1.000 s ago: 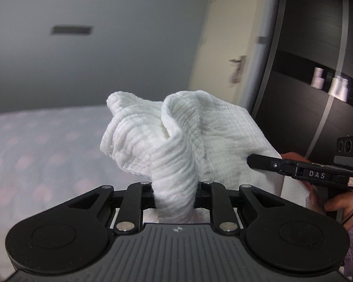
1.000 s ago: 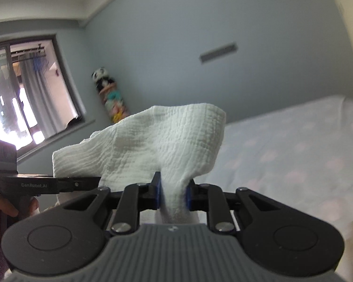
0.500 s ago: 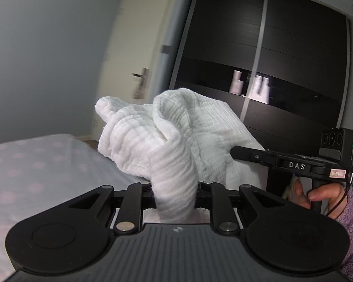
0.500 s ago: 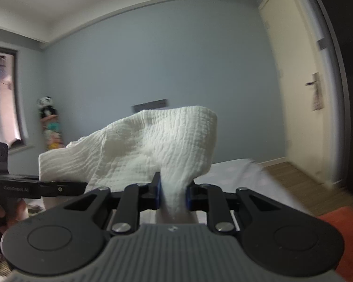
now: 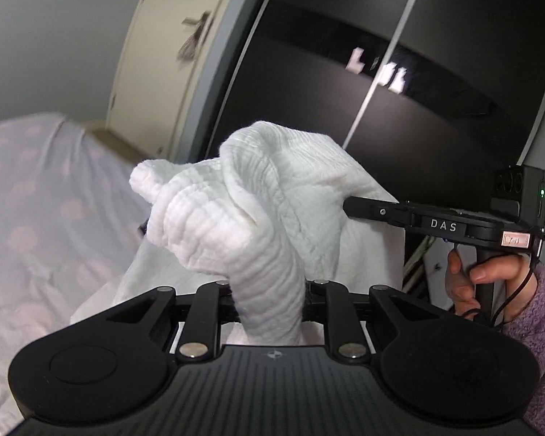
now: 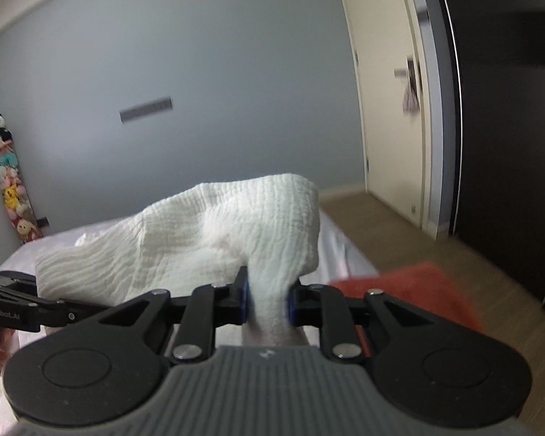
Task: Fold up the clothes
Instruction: 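Lift the folded white cloth with both tools and carry it toward the clothes stack, then lower the white cloth onto the stack and open both tools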
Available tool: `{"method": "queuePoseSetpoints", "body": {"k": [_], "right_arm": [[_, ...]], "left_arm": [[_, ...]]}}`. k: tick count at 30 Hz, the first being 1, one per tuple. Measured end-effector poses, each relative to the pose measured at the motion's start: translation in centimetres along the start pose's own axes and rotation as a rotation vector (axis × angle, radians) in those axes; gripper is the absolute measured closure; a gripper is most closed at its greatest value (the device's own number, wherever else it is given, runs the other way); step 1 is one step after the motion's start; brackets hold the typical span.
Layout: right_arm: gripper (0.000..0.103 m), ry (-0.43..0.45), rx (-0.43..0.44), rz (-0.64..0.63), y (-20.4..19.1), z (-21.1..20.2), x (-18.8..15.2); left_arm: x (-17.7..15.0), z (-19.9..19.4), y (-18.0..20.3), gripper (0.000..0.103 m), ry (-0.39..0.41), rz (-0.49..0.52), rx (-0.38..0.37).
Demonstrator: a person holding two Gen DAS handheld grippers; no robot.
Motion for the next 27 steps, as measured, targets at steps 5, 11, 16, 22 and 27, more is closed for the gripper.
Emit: {"method": "queuePoseSetpoints", "body": {"k": [5, 11, 16, 22, 27], "right_arm": [[0.082, -0.064, 0.043, 0.029, 0.9, 7.5, 0.7], [0.082, -0.180, 0.066, -0.009, 0.5, 15.8, 1.8], [0.082, -0.275, 0.054, 0.004, 0.5, 19.9, 0.9], [0.075, -0.364, 0.069, 0.090, 1.5, 22.6, 0.0], [0.044, -0.398, 0.127, 0.237, 3.1, 22.8, 1.1]], "left_arm": [[-0.1, 2.2, -4.4, 0.086, -0.050, -0.036, 0.049], [0.6, 5.5, -9.3, 0.085, -0.123, -0.133, 0.068], [-0.4, 8.0, -12.5, 0.085, -0.176, -0.191, 0.053], [-1.6, 8.5, -14.4, 0.071, -0.205, -0.236, 0.023], [-1.8, 7.1, -15.3, 0.053, -0.184, -0.265, 0.005]]}}
Point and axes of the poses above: each gripper's, at about its wrist camera, not at the fingertips, and z roughly the way its jaws point, y to its right, x to its top, the point moved 1 cm from there along z, roughly the way its jaws point, and after that the axes turned 11 degrees about -y, right-handed, at the moved point
